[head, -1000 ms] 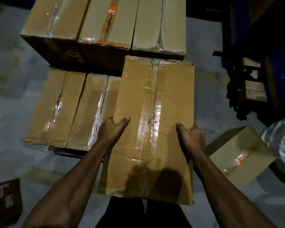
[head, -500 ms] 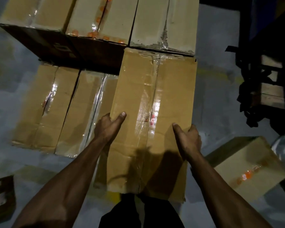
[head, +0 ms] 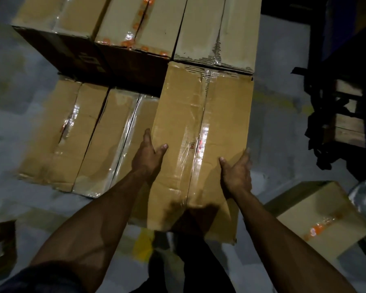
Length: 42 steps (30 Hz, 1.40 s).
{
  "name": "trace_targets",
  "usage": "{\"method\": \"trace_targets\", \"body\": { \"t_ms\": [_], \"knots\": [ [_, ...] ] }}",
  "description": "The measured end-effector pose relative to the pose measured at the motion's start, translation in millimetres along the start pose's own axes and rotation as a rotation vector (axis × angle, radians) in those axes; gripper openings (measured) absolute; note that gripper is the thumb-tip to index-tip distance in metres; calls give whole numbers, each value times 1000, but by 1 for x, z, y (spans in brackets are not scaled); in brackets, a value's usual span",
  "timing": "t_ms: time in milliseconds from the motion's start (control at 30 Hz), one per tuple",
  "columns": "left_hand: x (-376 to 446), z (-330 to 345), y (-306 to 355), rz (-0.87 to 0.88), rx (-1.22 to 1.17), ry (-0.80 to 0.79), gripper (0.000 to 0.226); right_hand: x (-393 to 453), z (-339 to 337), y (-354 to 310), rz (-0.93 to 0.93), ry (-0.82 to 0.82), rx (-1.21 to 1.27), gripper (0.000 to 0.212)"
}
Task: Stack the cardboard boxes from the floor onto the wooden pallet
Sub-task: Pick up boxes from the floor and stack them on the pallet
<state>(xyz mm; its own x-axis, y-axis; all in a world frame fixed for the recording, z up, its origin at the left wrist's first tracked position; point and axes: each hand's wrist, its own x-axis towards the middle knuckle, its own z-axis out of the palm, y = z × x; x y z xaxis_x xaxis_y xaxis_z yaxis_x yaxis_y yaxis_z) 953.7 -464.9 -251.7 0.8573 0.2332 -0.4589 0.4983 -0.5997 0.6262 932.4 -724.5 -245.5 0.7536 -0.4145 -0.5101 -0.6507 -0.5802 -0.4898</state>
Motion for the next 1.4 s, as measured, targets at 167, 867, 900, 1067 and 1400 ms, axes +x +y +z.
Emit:
{"method": "trace_targets", "body": {
  "t_ms": [167, 867, 900, 1067, 1400],
  "knots": [
    [-50, -6, -26, 98, 248, -70, 88, -47, 3, 20, -50, -63, -208, 86],
    [-153, -21, -103, 288, 673, -216, 93, -157, 16, 91, -80, -128, -322, 88],
    [-153, -19, -105, 296, 641, -199, 88, -158, 17, 92, -79, -122, -321, 88],
    [-150, -22, -112, 353, 534, -151, 46, -164, 24, 93, -109, -98, -310, 93],
    [-136, -40, -122, 357, 552, -136, 39, -174, 39, 85, -136, -122, -330, 112]
  ]
}}
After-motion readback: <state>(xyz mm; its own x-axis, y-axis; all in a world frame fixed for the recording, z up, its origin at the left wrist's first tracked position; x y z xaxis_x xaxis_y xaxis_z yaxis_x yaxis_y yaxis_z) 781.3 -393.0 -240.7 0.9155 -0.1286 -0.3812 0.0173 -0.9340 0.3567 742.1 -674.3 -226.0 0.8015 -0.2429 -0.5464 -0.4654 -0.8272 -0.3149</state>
